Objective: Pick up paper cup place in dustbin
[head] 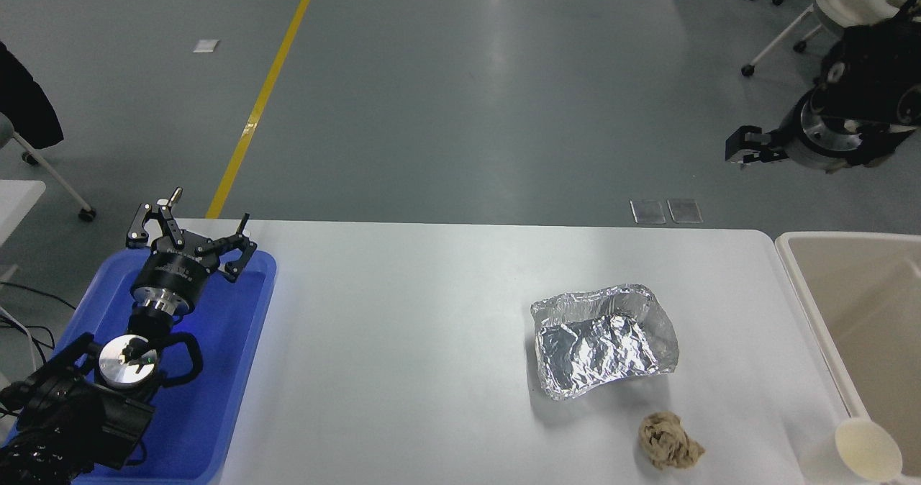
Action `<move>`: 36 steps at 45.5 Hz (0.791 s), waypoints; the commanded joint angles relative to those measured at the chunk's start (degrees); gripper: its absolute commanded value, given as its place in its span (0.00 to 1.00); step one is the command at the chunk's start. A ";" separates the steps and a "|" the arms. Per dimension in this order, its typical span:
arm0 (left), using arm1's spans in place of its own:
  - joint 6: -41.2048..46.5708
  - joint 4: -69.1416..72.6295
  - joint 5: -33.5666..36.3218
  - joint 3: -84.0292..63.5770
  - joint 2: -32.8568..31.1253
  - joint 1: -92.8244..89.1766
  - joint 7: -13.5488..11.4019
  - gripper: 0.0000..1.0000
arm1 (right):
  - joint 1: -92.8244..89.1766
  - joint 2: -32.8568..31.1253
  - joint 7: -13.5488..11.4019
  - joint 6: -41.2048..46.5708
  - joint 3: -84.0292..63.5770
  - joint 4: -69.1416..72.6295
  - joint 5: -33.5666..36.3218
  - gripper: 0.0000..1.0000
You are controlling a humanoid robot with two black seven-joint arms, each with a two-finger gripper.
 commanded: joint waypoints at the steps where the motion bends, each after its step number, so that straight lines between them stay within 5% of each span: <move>1: 0.00 0.01 0.01 0.00 0.00 0.00 0.00 1.00 | 1.78 -4.79 -0.37 1.72 -4.44 7.43 -4.25 1.00; 23: 0.00 0.01 0.01 0.09 0.00 0.00 0.00 1.00 | -14.22 -26.07 -0.37 1.11 0.93 6.11 -9.62 1.00; 36: 0.00 0.01 0.01 0.00 0.00 0.00 0.00 1.00 | -17.56 -31.35 -0.28 1.29 1.89 7.25 -9.79 1.00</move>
